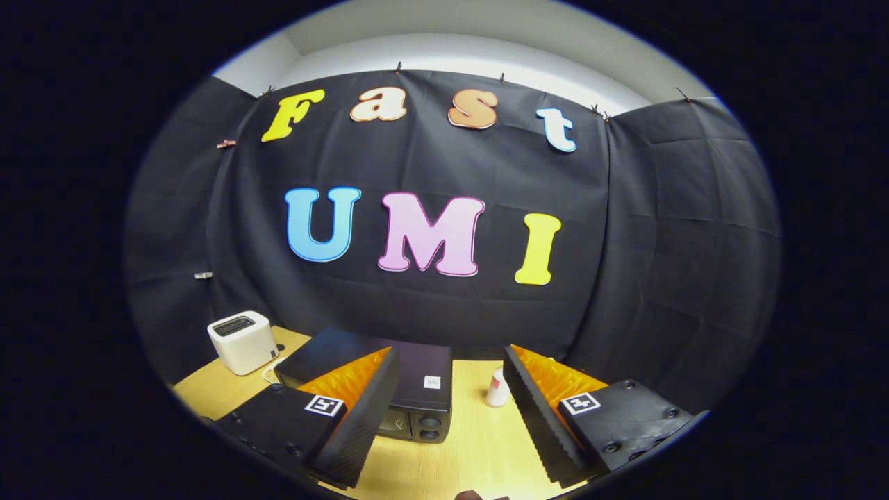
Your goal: Open the toaster oven, put the food inside, and close the toaster oven door.
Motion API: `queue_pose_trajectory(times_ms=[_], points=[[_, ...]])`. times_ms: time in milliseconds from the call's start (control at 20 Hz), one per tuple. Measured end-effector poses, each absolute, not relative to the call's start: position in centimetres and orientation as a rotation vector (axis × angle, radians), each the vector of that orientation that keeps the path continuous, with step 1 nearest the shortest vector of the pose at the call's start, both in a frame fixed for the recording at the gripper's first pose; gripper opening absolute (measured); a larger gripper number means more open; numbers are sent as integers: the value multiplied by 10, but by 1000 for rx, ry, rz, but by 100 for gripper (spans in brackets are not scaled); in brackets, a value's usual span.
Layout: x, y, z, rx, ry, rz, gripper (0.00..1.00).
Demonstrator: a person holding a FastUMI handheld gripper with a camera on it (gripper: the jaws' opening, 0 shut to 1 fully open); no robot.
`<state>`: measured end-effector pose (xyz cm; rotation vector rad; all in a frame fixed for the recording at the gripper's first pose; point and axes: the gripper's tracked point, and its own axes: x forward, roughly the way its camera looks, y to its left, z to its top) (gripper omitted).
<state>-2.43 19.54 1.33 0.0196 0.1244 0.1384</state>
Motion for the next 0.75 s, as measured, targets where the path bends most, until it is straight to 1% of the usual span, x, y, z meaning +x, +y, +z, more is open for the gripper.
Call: queue_pose_trajectory(times_ms=[250, 750], points=[[-18, 149, 28, 22, 78, 118, 98], [2, 80, 25, 99, 97, 73, 97]])
